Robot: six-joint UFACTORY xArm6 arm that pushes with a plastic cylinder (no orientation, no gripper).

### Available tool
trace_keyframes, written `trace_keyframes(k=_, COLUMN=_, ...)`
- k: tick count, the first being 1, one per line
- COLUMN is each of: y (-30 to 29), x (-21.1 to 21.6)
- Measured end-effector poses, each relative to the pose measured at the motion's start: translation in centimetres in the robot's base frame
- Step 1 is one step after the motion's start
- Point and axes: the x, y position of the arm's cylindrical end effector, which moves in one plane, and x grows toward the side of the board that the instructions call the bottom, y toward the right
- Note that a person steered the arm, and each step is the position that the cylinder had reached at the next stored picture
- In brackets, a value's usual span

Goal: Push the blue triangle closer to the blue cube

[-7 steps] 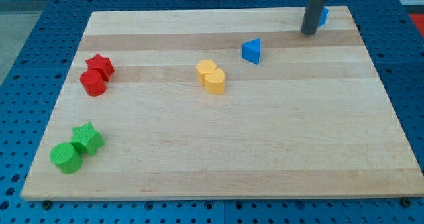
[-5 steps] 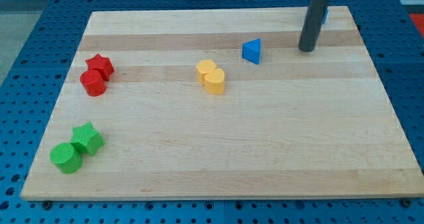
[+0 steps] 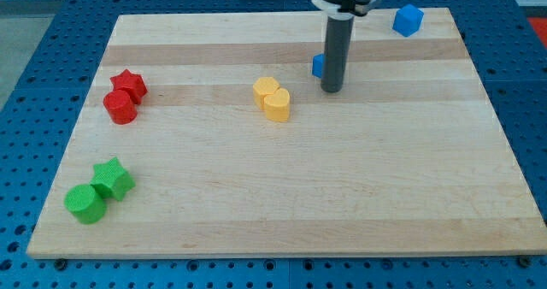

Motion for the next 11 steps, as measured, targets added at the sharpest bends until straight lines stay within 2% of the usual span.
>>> trace_keyframes(k=2, y=-0.8, x=-0.9)
trace_keyframes(k=6, y=-0.8, x=-6.9)
trace_keyframes(k=9, y=3.0, x=-7.5)
trace_keyframes(k=11, y=4.1, x=-10.0)
